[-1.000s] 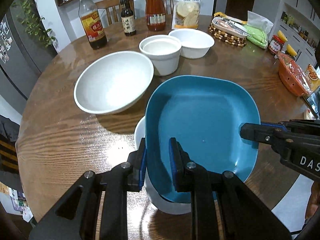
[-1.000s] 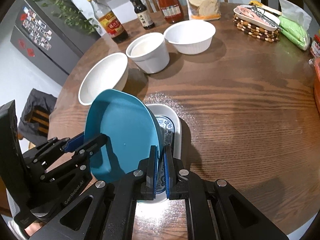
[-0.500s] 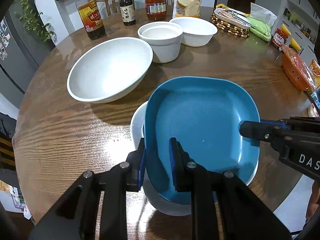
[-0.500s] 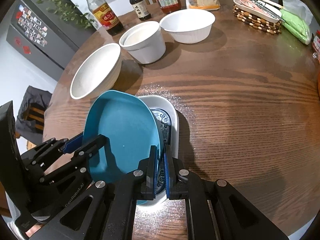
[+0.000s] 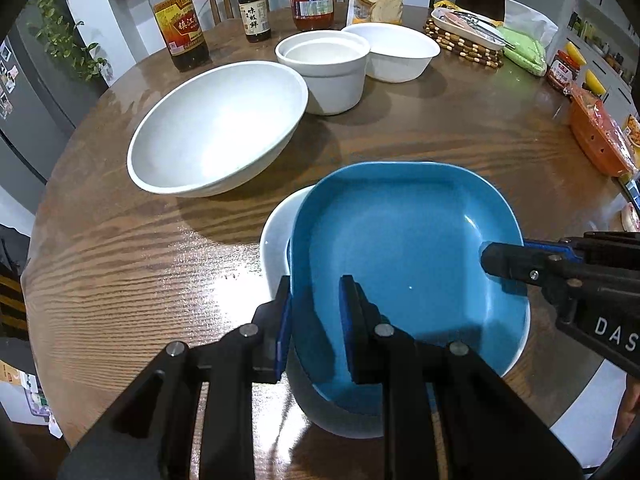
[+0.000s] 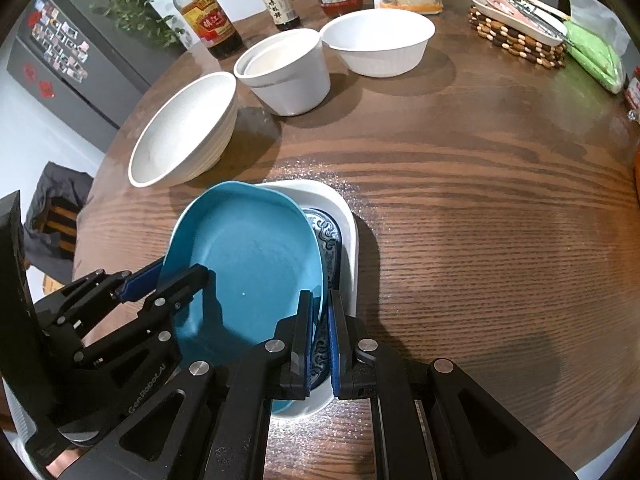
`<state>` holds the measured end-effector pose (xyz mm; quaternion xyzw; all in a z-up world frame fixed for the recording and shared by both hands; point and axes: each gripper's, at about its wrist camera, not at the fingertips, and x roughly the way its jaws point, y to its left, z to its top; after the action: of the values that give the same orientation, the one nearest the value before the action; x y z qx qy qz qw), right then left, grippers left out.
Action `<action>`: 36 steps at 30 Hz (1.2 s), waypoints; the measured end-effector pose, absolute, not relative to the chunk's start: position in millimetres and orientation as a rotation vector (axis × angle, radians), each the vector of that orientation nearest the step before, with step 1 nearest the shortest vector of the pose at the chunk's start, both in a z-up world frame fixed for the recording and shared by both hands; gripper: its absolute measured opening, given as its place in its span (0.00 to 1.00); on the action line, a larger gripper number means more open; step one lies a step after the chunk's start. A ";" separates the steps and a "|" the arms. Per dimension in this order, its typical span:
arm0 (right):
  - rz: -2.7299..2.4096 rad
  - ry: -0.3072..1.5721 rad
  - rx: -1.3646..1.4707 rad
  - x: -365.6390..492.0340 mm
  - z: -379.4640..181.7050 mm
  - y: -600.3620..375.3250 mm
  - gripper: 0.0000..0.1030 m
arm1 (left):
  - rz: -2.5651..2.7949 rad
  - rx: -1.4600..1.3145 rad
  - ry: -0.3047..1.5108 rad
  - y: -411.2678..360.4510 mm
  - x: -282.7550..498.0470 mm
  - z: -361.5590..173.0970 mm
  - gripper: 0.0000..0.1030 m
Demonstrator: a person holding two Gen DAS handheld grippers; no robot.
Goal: Organize plates and bowls
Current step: 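Lower the teal dish onto the blue-and-white plate stack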
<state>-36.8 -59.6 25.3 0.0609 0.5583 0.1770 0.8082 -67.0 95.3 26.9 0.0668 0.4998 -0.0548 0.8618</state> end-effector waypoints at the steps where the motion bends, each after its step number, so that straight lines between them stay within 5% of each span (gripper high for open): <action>1: 0.376 1.196 0.130 -36.6 25.0 -59.5 0.08 | -0.116 0.140 1.050 95.5 -66.9 26.3 0.20; 36: 0.352 1.210 0.116 -34.8 25.1 -57.7 0.08 | -0.121 0.146 1.060 92.0 -62.7 21.1 0.23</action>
<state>-34.8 -57.7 25.1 0.0542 0.5655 0.1643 0.8064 -62.7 92.0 21.1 0.0696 0.5048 -0.0574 0.8585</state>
